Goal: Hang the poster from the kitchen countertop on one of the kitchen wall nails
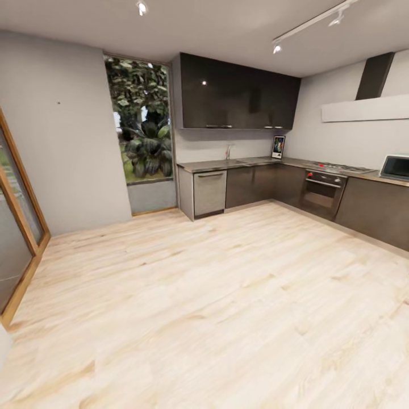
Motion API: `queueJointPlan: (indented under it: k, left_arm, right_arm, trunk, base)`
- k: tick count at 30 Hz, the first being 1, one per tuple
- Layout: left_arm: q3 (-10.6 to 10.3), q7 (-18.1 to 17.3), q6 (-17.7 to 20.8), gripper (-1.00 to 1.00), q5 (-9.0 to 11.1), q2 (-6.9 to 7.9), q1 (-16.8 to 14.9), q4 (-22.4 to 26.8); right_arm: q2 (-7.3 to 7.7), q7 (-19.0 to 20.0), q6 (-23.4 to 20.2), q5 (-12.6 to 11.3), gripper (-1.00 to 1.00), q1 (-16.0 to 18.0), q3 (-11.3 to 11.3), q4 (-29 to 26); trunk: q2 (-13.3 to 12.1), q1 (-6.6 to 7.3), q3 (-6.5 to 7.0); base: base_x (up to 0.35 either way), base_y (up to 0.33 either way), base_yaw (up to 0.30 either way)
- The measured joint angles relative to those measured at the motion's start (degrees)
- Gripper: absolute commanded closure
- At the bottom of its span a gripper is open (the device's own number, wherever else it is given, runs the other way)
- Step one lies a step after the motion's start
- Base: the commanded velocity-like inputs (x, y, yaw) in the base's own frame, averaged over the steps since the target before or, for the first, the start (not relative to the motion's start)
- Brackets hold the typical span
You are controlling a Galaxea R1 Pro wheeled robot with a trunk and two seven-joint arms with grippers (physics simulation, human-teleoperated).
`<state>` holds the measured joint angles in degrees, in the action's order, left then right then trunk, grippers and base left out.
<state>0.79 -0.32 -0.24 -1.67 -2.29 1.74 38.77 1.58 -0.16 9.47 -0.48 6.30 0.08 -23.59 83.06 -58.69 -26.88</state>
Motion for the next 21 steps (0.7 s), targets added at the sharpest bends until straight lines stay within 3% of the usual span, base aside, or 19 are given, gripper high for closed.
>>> queueJointPlan:
  k: [21]
  left_arm:
    - [0.0, 0.0, 0.0, -1.0, 0.0, 0.0, 0.0, -0.04]
  right_arm:
    - [-0.25, 0.0, -0.08, 0.0, -1.0, 0.0, 0.0, 0.02]
  trunk:
    - [0.0, 0.0, 0.0]
  base:
    - [0.336, 0.0, -0.005]
